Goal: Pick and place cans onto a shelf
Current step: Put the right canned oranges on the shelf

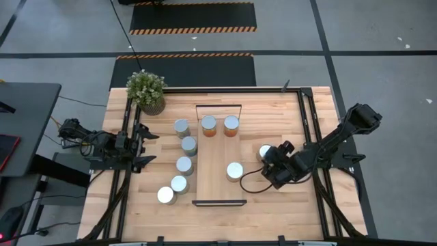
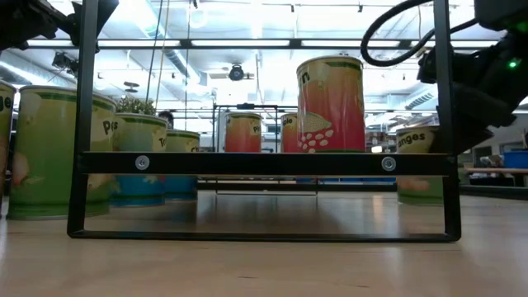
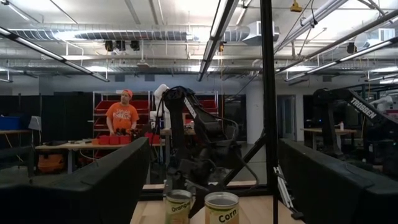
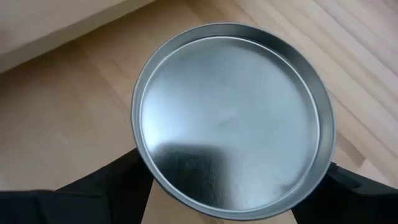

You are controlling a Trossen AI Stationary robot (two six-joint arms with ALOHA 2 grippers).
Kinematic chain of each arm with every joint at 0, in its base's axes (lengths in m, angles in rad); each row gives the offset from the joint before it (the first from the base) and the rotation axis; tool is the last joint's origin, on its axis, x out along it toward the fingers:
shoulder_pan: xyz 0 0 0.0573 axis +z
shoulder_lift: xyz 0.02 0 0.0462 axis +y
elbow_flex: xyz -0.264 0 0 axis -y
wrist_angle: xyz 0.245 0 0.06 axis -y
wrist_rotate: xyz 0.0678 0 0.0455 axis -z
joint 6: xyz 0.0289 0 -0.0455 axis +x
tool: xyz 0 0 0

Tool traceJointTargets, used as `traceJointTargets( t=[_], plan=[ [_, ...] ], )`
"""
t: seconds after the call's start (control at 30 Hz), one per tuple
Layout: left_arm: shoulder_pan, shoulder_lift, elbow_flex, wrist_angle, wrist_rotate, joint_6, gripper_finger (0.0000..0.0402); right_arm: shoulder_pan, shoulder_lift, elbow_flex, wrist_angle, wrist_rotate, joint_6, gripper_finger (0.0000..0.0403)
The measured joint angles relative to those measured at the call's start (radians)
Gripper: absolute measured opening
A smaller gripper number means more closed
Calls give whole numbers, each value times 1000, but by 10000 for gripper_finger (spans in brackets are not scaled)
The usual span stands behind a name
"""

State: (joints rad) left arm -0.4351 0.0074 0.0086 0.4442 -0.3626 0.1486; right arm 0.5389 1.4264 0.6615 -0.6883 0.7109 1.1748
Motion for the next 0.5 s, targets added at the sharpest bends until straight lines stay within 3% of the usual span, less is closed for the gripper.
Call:
traceJointTargets(
  t=[0.5],
  plan=[
    [0, 0, 0, -1, 0, 0, 357, 39, 1, 11, 16, 122, -27, 312]
  ],
)
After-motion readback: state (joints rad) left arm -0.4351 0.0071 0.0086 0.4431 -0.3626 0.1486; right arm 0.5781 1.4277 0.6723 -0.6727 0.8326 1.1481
